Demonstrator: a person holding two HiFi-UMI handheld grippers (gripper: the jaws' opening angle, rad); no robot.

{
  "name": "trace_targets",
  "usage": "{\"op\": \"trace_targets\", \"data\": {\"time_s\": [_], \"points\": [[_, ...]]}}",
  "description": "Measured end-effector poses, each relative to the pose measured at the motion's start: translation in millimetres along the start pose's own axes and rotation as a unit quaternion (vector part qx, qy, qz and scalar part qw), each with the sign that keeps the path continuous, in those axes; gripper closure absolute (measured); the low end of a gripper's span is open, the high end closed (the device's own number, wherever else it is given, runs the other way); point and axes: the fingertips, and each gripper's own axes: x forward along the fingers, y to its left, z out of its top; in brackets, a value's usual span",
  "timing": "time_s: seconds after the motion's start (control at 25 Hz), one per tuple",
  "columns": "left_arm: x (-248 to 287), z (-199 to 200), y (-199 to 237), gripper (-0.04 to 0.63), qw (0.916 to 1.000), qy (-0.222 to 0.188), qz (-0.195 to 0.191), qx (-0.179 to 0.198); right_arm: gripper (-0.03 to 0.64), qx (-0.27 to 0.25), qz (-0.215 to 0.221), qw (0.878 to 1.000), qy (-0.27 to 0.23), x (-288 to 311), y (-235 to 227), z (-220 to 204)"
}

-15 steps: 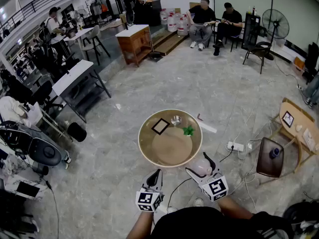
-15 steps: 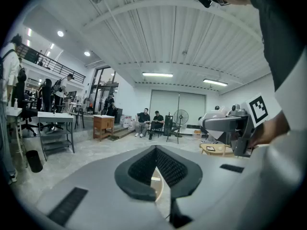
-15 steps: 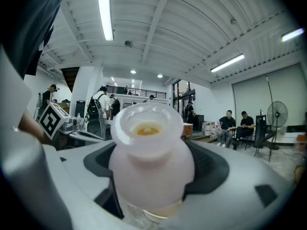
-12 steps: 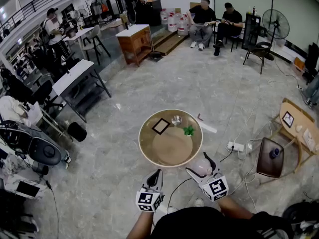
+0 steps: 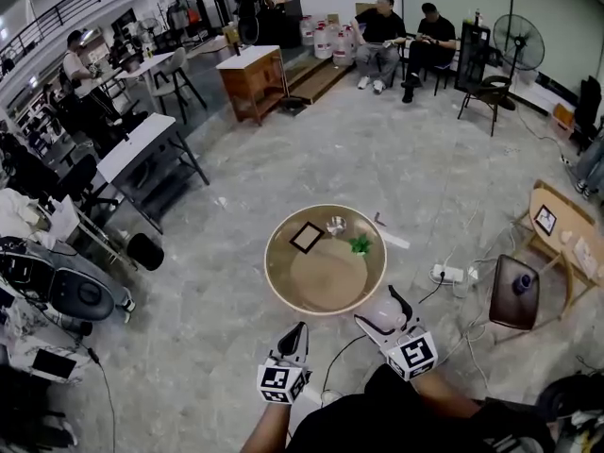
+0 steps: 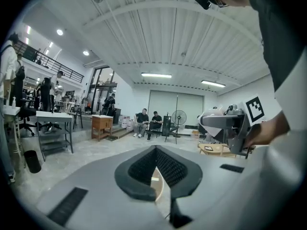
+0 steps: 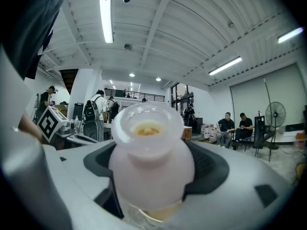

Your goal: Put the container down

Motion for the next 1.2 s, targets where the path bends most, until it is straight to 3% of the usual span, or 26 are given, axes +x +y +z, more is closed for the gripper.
{"op": "trace_targets", "data": {"time_s": [0.32, 0.56, 1.2], "points": [[19.5, 4.1, 10.8, 0.601, 0.9999, -0.006, 0.007, -0.003, 0.204, 0.009, 0.012, 1.0, 0.011, 19.0, -10.7, -1.4], [62.9, 18.5, 48.6, 0.601, 0.9996, -0.002, 0.029, -0.003, 0.204, 0.01, 0.033, 0.999, 0.025, 77.3, -39.8, -5.1], [162.9, 45.0, 101.1, 0.601, 0.9954, 0.007, 0.095, -0.007, 0.204, 0.005, 0.116, 0.993, 0.027, 195.3, -116.6, -10.5]]}}
